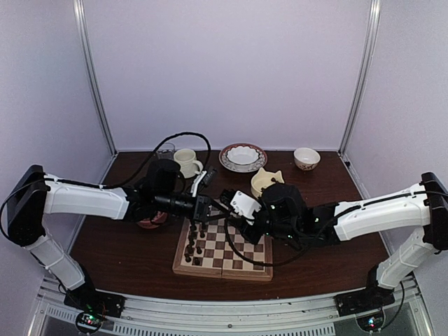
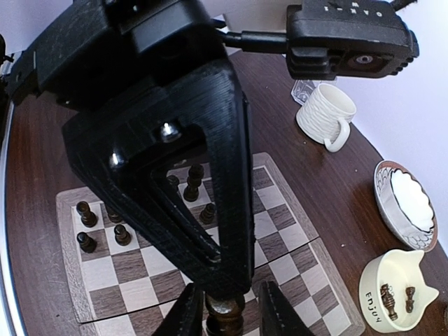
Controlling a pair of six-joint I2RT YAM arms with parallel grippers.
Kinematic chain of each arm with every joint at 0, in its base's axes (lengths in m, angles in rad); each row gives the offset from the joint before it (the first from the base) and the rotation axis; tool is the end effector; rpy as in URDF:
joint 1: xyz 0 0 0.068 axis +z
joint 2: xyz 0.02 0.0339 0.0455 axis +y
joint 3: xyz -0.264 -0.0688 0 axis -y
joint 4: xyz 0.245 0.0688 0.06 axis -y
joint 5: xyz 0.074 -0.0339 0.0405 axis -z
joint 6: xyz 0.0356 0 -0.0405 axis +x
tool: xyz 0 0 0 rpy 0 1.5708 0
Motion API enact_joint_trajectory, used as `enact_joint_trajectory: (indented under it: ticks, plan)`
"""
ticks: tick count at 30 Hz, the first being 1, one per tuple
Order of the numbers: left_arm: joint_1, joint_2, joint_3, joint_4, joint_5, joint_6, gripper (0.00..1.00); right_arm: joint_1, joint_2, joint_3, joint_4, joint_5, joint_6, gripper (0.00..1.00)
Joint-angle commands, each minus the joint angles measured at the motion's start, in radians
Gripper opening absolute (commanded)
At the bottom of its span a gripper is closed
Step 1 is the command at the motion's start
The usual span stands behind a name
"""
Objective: Set up the chess pieces on the board
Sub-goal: Pass from the right arm to the left
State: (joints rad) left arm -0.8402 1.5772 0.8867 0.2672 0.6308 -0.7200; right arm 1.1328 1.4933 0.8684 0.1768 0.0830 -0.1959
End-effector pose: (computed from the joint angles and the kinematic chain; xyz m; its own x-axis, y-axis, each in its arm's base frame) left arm 0.2129 -0.2691 0.2255 -0.8393 0.1387 -0.5257 0.5412 0.3058 -0.7833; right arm 0.1435 0.2994 0.2346 -0.0107 -0.4803 -0.8770 -0.8899 0.4046 -0.2107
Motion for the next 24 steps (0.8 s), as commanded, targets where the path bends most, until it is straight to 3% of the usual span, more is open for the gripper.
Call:
enact_joint_trajectory:
  ticks: [1, 7, 15, 24]
  plan:
    - [-0.006, -0.016, 0.024, -0.018, -0.031, 0.055, 0.0, 0.005, -0.009, 0.016, 0.03, -0.002, 0.017, 0.39]
    - [-0.007, -0.063, 0.019, -0.083, -0.116, 0.119, 0.0, 0.004, -0.041, -0.006, 0.058, -0.004, 0.035, 0.55]
    - [-0.005, -0.13, 0.033, -0.191, -0.228, 0.203, 0.0, 0.004, -0.119, -0.049, 0.099, 0.043, 0.068, 0.65]
    - [-0.002, -0.11, 0.319, -0.697, -0.58, 0.226, 0.0, -0.008, -0.241, -0.12, 0.143, 0.294, 0.162, 0.68]
